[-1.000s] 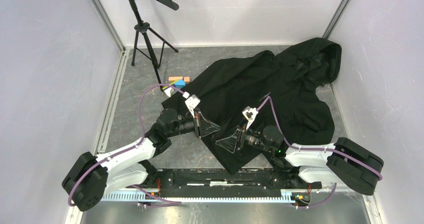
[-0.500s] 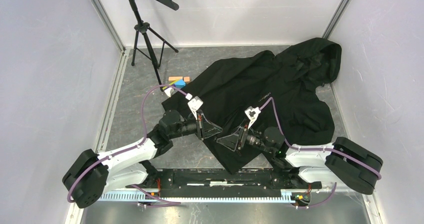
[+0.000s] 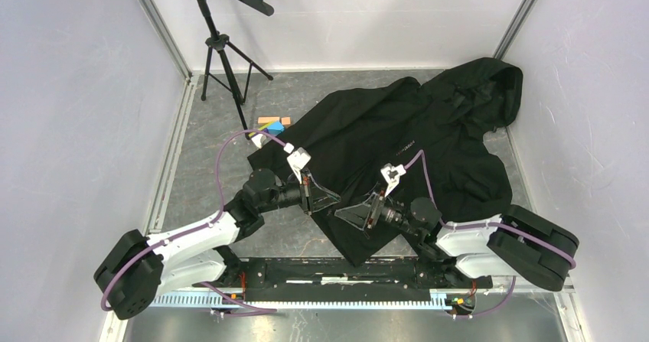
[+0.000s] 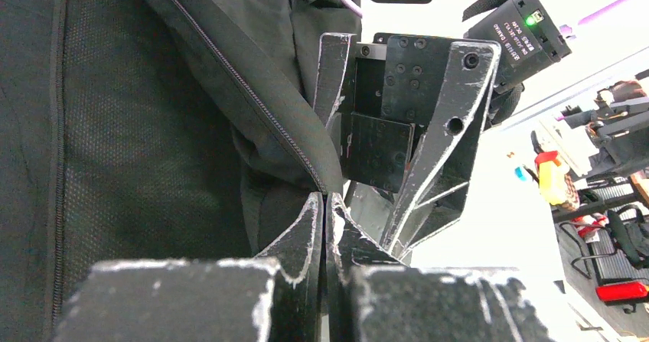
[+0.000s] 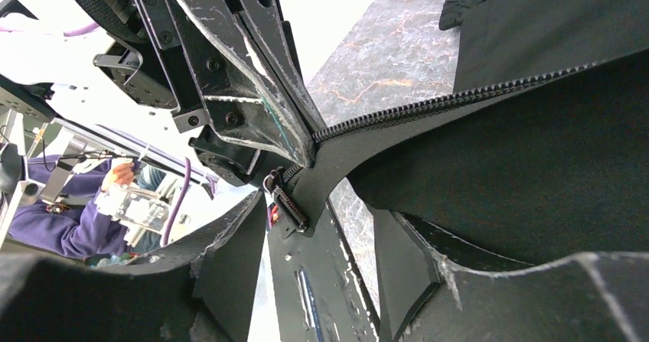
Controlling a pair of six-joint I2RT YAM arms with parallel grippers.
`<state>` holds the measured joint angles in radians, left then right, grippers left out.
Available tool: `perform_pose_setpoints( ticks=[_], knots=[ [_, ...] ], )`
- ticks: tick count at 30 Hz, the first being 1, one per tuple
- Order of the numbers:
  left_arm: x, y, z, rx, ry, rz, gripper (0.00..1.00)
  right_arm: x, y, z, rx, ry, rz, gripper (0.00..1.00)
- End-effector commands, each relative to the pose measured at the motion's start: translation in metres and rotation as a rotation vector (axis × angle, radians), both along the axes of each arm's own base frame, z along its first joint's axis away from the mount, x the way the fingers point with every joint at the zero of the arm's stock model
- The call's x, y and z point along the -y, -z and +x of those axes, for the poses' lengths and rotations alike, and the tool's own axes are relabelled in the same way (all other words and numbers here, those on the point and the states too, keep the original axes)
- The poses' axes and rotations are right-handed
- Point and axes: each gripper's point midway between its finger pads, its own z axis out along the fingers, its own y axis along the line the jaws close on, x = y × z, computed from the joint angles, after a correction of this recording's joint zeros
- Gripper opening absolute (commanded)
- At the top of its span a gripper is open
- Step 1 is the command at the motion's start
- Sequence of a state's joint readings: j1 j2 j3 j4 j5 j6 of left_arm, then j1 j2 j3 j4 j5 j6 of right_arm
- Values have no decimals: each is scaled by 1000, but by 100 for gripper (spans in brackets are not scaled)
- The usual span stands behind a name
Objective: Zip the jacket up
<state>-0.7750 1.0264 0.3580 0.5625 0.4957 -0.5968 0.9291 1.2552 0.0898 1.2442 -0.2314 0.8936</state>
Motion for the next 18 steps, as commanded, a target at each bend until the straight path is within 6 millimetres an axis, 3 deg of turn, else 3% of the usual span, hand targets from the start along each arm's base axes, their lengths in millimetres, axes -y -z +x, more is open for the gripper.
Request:
perform_pose_setpoints(
  ticks=[1,10,18],
  knots=[
    [3,-23,1,97,15,-40,2,-3,-26,2,46,-3,94,58],
    [6,-26,0,102,30,-53,2,-5,-42,-2,21,-39,199,53],
    [8,-32,-4,104,45,-74,2,-6,-43,-3,9,-50,220,44]
  ],
)
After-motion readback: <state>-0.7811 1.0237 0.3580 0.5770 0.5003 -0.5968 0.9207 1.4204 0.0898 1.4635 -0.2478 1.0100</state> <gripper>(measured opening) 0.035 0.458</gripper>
